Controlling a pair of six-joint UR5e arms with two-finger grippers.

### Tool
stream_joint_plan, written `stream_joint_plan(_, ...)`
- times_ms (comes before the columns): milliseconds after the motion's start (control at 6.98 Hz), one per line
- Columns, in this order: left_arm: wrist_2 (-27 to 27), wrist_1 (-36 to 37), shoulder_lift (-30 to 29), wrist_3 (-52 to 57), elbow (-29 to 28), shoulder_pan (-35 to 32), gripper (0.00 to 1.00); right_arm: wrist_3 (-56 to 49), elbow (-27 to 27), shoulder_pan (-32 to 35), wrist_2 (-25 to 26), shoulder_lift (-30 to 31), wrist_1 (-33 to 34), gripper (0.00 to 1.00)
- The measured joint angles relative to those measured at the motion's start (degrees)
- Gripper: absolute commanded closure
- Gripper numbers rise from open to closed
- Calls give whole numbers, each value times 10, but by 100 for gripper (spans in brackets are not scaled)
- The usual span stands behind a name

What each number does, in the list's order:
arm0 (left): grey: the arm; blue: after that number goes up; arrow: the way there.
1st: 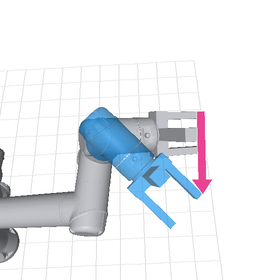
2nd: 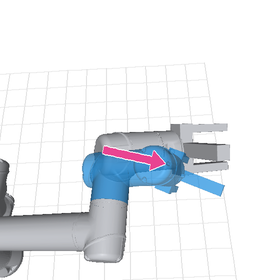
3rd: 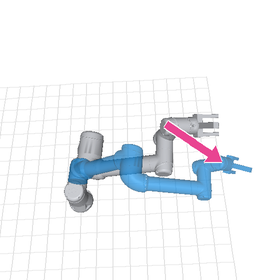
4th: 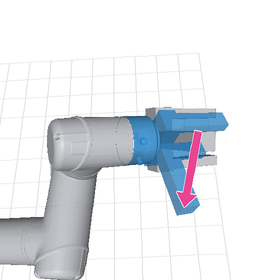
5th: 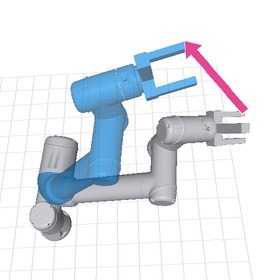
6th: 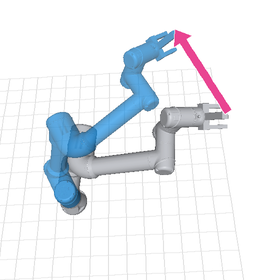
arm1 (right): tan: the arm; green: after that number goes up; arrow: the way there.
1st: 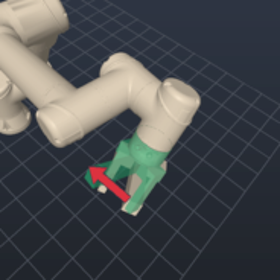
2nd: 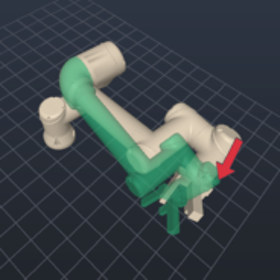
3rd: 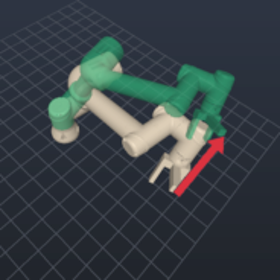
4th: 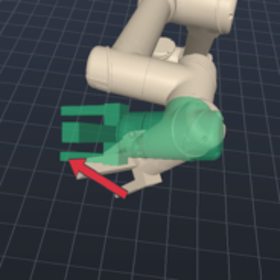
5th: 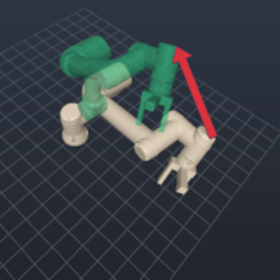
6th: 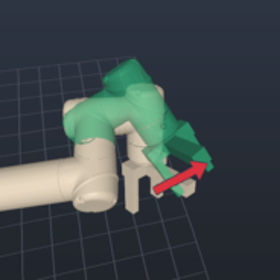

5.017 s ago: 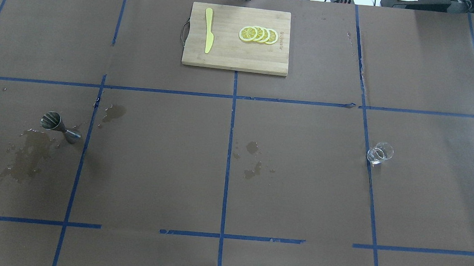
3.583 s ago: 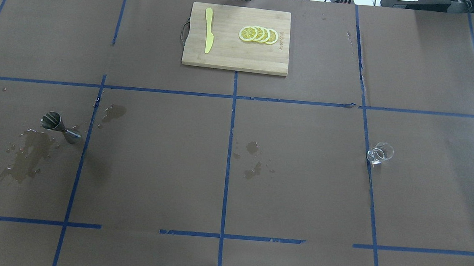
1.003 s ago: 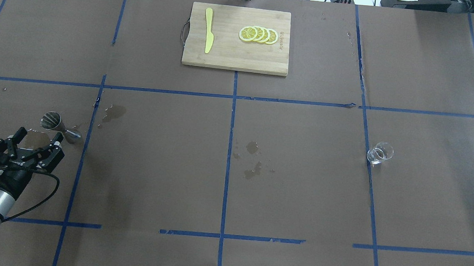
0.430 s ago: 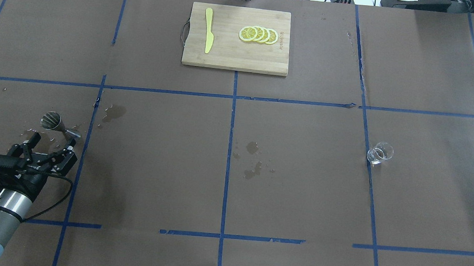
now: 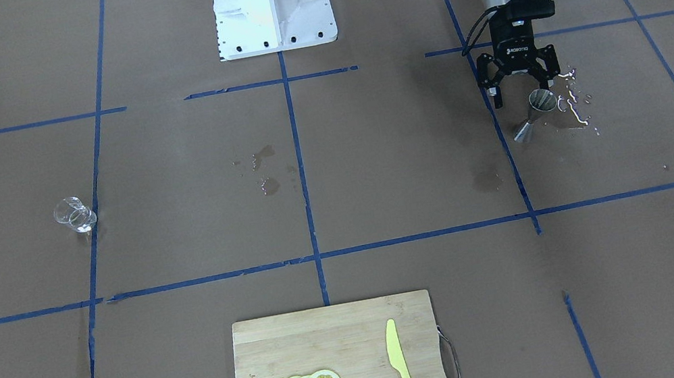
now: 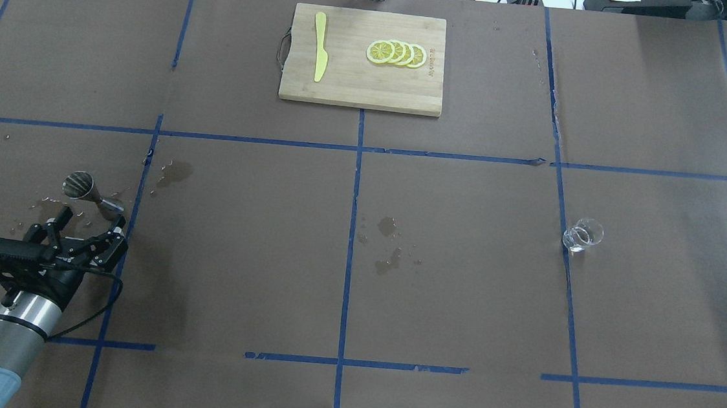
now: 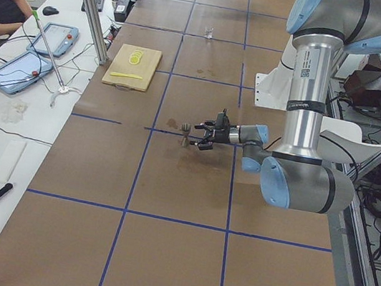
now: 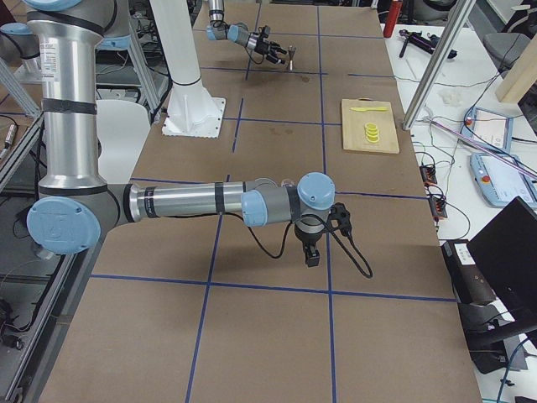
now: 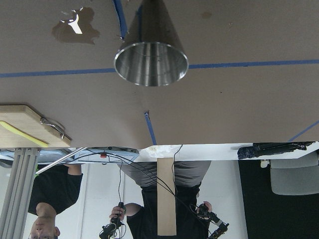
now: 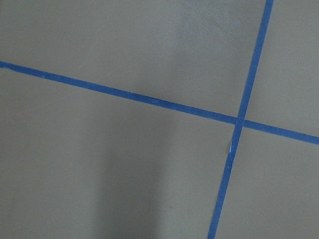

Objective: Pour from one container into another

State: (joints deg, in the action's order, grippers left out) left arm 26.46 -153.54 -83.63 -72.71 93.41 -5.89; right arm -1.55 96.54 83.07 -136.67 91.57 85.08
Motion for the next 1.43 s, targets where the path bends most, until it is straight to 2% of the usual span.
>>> stream_joint_plan(573, 12, 0, -17, 0, -23, -26, 3, 0, 0, 0, 0, 0, 0, 0)
stream_joint_plan(717, 23, -3, -18, 0, -31, -38, 6, 0, 0, 0, 0, 0, 0, 0)
stream_joint_plan(1003, 30, -17, -23, 0, -44, -47, 23, 0, 0, 0, 0, -1, 0, 0)
stream_joint_plan(1147, 30, -20, -30, 0, -46, -48, 35, 0, 1, 0, 0, -1, 0, 0)
stream_joint_plan(1433, 30, -23, -37, 1, -45, -49, 34, 0, 1, 0, 0, -1, 0, 0)
